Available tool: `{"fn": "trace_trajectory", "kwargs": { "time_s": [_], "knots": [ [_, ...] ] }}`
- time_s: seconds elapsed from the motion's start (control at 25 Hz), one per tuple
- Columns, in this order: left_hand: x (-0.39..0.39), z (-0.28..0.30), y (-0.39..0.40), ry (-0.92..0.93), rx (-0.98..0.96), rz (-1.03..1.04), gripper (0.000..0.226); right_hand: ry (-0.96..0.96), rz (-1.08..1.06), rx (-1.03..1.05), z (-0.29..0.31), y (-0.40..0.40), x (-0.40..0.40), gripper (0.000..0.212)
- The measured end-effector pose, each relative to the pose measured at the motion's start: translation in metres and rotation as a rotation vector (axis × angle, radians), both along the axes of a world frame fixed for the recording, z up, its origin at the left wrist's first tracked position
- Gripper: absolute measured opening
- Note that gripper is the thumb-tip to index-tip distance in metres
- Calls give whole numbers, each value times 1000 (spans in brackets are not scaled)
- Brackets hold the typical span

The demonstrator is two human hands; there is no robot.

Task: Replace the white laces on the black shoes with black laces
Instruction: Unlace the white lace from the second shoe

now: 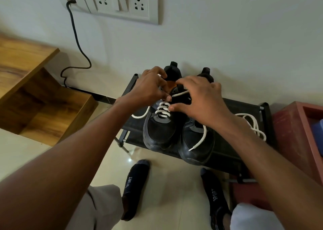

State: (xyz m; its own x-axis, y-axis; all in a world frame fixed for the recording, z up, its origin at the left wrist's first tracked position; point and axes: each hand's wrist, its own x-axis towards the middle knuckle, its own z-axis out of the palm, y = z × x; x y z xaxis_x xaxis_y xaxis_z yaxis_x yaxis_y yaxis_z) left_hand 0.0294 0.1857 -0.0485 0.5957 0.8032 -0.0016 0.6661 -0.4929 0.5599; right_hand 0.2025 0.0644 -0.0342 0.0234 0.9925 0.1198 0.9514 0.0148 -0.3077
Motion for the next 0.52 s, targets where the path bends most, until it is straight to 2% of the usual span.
{"fn": "trace_trajectory", "kwargs": {
  "time_s": [0.12, 0.16, 0.28, 0.32, 0.4, 0.44, 0.52],
  "knots": [
    [-2, -7, -1, -85, -20, 63, 24, -128, 30, -151, -14, -1, -15, 123],
    [-4, -10, -1, -134, -56, 74, 29, -146, 32, -166, -17, 0, -17, 128],
    [-9, -13, 1, -450, -250, 142, 52, -160, -2, -167, -19, 3, -16, 132],
    [-11, -10, 2, -480, -244, 187, 53, -149, -8, -171, -20, 2, -16, 133],
    [-13, -6, 3, -372, -116, 196, 41, -135, -11, -175, -22, 1, -17, 133],
    [-14, -6, 2, -279, -57, 137, 33, -132, -14, -175, -23, 1, -17, 134],
    [-13, -5, -5, -9, 17, -11, 27, -128, -23, -176, -23, 2, -17, 134]
  ]
}}
